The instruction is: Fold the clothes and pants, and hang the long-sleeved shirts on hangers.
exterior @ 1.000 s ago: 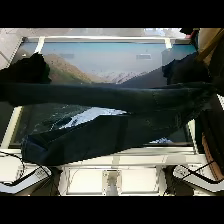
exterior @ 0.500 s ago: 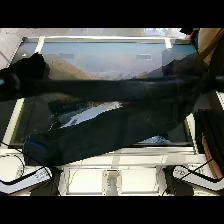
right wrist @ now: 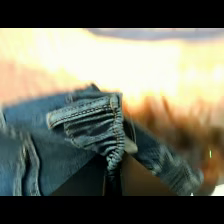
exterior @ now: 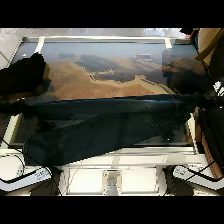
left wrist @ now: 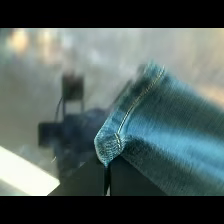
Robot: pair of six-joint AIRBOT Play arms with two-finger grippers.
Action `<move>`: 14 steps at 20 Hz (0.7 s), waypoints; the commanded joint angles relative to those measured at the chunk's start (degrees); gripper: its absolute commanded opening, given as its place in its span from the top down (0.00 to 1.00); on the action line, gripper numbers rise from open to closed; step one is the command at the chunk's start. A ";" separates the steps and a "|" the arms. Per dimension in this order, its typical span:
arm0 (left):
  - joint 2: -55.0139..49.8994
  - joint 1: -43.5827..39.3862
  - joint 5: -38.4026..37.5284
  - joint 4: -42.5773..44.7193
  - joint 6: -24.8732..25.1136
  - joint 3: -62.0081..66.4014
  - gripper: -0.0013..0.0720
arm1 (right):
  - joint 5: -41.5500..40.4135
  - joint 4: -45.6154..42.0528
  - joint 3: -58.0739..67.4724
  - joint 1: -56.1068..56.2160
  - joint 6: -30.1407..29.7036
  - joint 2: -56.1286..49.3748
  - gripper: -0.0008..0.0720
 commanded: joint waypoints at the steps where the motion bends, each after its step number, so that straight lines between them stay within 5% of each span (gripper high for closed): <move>1: 0.66 -0.15 9.94 -9.07 -2.84 2.58 0.95 | -2.03 2.16 6.43 -0.13 -0.15 -0.02 0.92; 4: 2.89 -2.38 19.91 -14.51 -0.52 2.67 0.95 | -2.38 4.28 10.10 -0.13 -1.57 -0.04 0.92; 7: 0.98 -2.82 12.92 -13.73 -0.57 2.64 0.95 | 1.46 4.52 9.73 0.02 -1.51 -2.29 0.88; 8: 0.02 -3.06 8.98 -13.88 -0.55 2.64 0.77 | 3.19 6.14 9.73 0.37 -1.46 -3.78 0.51; 9: -0.59 -3.17 6.54 -14.05 -0.59 2.64 0.16 | 3.76 8.90 9.73 0.92 -1.60 -4.92 0.23; 10: -0.63 -3.17 5.22 -14.62 -0.79 2.67 0.03 | 3.39 10.82 9.75 1.64 -1.55 -5.62 0.24; 14: 5.07 -0.55 -2.51 -11.58 -0.79 2.71 0.02 | 8.87 2.58 10.49 0.59 -1.33 -3.43 0.24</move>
